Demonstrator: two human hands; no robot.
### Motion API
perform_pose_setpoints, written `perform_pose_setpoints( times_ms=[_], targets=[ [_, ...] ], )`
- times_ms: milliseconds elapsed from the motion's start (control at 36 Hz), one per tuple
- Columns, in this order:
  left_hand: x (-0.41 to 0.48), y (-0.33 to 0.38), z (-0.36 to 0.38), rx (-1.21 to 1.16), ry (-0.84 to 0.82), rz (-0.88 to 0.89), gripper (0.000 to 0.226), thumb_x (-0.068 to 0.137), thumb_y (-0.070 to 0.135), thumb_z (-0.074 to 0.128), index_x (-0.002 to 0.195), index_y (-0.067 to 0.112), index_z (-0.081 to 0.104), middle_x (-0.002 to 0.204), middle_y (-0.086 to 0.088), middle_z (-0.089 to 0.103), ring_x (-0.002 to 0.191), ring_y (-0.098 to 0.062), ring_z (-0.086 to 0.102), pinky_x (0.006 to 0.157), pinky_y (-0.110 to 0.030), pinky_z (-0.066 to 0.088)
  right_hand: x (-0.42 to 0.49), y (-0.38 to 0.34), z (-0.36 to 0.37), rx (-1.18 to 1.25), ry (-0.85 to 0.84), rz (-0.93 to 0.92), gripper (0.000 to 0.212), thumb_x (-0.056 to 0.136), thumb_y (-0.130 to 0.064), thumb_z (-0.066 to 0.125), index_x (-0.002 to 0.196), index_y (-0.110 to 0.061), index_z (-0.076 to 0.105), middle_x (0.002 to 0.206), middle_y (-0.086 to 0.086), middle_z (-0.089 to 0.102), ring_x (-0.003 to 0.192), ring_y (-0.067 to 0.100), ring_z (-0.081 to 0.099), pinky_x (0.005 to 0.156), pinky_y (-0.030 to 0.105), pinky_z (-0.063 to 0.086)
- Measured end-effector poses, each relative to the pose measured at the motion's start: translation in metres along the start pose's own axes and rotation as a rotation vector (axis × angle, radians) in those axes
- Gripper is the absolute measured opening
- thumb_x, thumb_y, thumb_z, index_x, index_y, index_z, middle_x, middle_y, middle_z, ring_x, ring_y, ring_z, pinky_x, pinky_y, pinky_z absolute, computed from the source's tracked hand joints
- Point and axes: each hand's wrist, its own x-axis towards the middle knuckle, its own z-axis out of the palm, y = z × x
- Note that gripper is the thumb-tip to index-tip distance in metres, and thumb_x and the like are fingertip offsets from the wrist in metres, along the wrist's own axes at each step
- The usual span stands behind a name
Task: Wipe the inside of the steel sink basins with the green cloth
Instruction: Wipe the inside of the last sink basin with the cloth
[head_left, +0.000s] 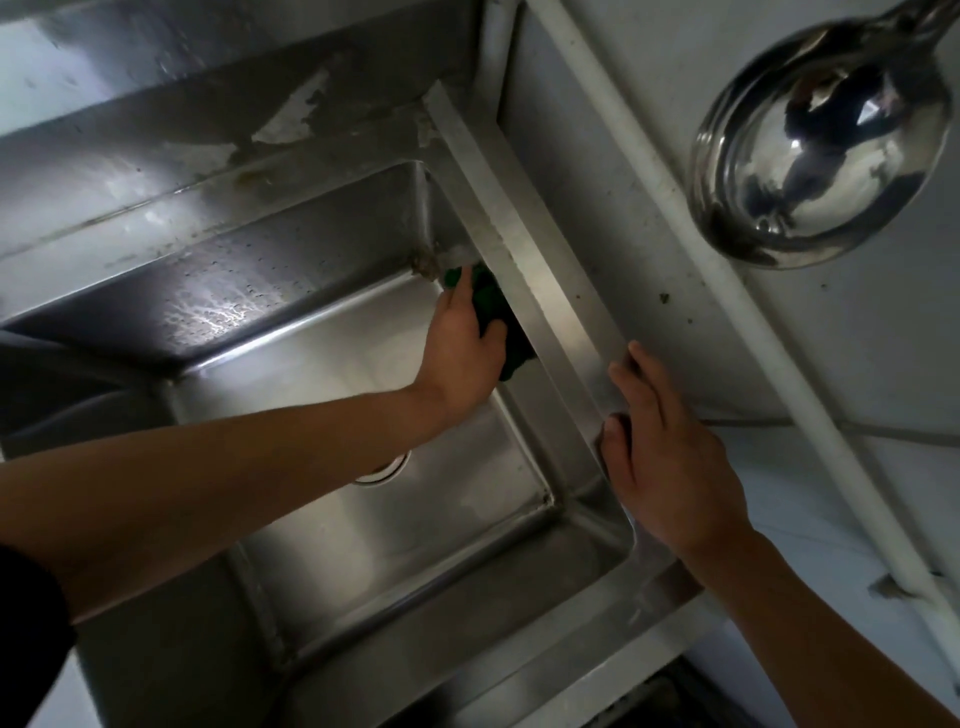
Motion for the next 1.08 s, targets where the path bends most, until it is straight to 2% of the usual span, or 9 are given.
perform_pose_setpoints(
  times_ms=[111,194,278,444,556,639,722,944,1083],
  targets=[
    [0.043,-0.001,-0.01,0.03,0.074,-0.159,0.062,0.094,0.009,0.05,0.154,0.005,0.038,0.143,-0.023,0.057,0.131,-0.039,0.056,0.113,-0.048,0.048,0.0,0.0,0.0,0.004,-0.009,0.012,0.049,0.102,-0.034,0.038,0.148,-0.019,0.03,0.164,-0.003,0.017,0.122,0.024,0.058,0.089,0.044,0.053],
    [0.064,0.003,-0.017,0.028,0.099,-0.209,0.054,0.099,0.002,0.05,0.152,0.005,0.041,0.142,-0.021,0.058,0.129,-0.036,0.058,0.104,-0.034,0.048,-0.001,-0.001,0.0,0.006,-0.005,0.015,0.049,0.102,-0.034,0.038,0.148,-0.019,0.031,0.163,-0.003,0.018,0.121,0.024,0.059,0.09,0.044,0.051],
    [0.052,0.012,-0.022,0.06,0.06,-0.132,0.05,0.1,-0.001,0.048,0.149,0.005,0.045,0.135,-0.02,0.063,0.123,-0.033,0.062,0.095,-0.03,0.049,0.0,-0.001,0.0,0.014,-0.007,0.015,0.049,0.102,-0.034,0.038,0.148,-0.019,0.032,0.163,-0.002,0.018,0.124,0.025,0.057,0.091,0.045,0.051],
    [0.033,0.019,-0.027,0.042,0.1,0.035,0.064,0.101,-0.002,0.05,0.16,0.01,0.03,0.147,-0.013,0.048,0.123,-0.017,0.049,0.106,-0.027,0.042,0.001,0.0,0.001,0.01,0.0,0.011,0.049,0.102,-0.031,0.042,0.148,-0.018,0.032,0.163,0.001,0.02,0.123,0.026,0.057,0.091,0.043,0.051],
    [0.047,0.014,-0.033,0.042,0.026,-0.102,0.061,0.101,0.002,0.052,0.158,0.013,0.035,0.146,-0.017,0.055,0.133,-0.03,0.055,0.108,-0.032,0.045,0.001,-0.001,0.001,0.017,-0.015,0.027,0.05,0.102,-0.032,0.041,0.149,-0.019,0.03,0.163,-0.002,0.017,0.127,0.027,0.054,0.093,0.045,0.05],
    [0.047,0.009,-0.045,-0.032,-0.023,-0.175,0.052,0.1,0.001,0.054,0.151,0.01,0.048,0.129,-0.013,0.066,0.123,-0.031,0.064,0.105,-0.043,0.055,0.001,0.0,0.0,0.019,-0.017,0.026,0.05,0.102,-0.033,0.04,0.148,-0.019,0.03,0.163,-0.001,0.018,0.127,0.028,0.054,0.093,0.045,0.052],
    [0.035,0.008,-0.059,-0.137,-0.058,-0.181,0.047,0.1,-0.003,0.055,0.145,0.011,0.052,0.111,-0.004,0.068,0.111,-0.028,0.069,0.084,-0.035,0.062,0.001,0.0,0.0,0.02,-0.009,0.019,0.049,0.101,-0.032,0.042,0.147,-0.017,0.033,0.162,0.002,0.021,0.124,0.029,0.056,0.091,0.048,0.055],
    [-0.012,0.026,-0.1,-0.426,-0.132,-0.155,0.055,0.097,-0.008,0.056,0.147,0.015,0.052,0.123,-0.012,0.069,0.111,-0.024,0.071,0.085,-0.033,0.061,0.001,0.0,0.0,0.02,0.012,0.012,0.049,0.1,-0.027,0.048,0.145,-0.012,0.039,0.159,0.008,0.029,0.127,0.032,0.053,0.1,0.047,0.05],
    [-0.053,0.06,-0.132,-0.507,-0.21,-0.116,0.056,0.095,-0.01,0.056,0.145,0.015,0.053,0.132,-0.019,0.065,0.12,-0.032,0.068,0.092,-0.039,0.061,-0.002,-0.009,-0.004,0.03,0.019,0.076,0.048,0.096,-0.022,0.053,0.142,-0.013,0.043,0.156,0.009,0.034,0.129,0.035,0.05,0.104,0.053,0.045]
  ],
)
